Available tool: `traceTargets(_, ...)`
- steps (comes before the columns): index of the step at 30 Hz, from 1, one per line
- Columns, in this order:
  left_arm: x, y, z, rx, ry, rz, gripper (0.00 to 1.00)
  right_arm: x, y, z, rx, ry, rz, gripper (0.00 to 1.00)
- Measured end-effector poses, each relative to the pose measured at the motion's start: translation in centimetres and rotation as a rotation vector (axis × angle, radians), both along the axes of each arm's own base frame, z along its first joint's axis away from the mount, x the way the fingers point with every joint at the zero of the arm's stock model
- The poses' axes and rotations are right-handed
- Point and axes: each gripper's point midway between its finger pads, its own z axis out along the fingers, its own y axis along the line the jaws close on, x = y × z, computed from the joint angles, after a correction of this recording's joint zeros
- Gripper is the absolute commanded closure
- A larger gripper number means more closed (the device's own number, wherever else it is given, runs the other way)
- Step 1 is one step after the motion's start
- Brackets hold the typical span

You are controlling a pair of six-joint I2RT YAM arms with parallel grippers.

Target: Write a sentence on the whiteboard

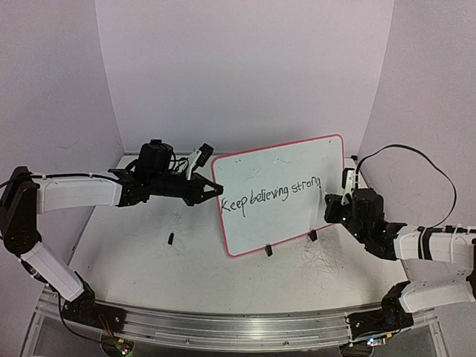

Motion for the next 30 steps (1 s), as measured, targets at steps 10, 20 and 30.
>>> traceTargets(10,0.0,0.0,-0.1,0.003,0.006,0.0,1.0,-0.2,0.4,-0.3,0.014,0.016,0.02,1.0)
traceTargets(20,-0.1,0.0,-0.1,0.002,0.003,-0.001,1.0,-0.9,1.3,-0.1,0.021,0.023,0.062,1.0)
traceTargets(30,0.0,0.0,0.0,0.004,-0.003,-0.001,1.0,-1.2,0.9,0.6,0.028,0.012,0.056,1.0)
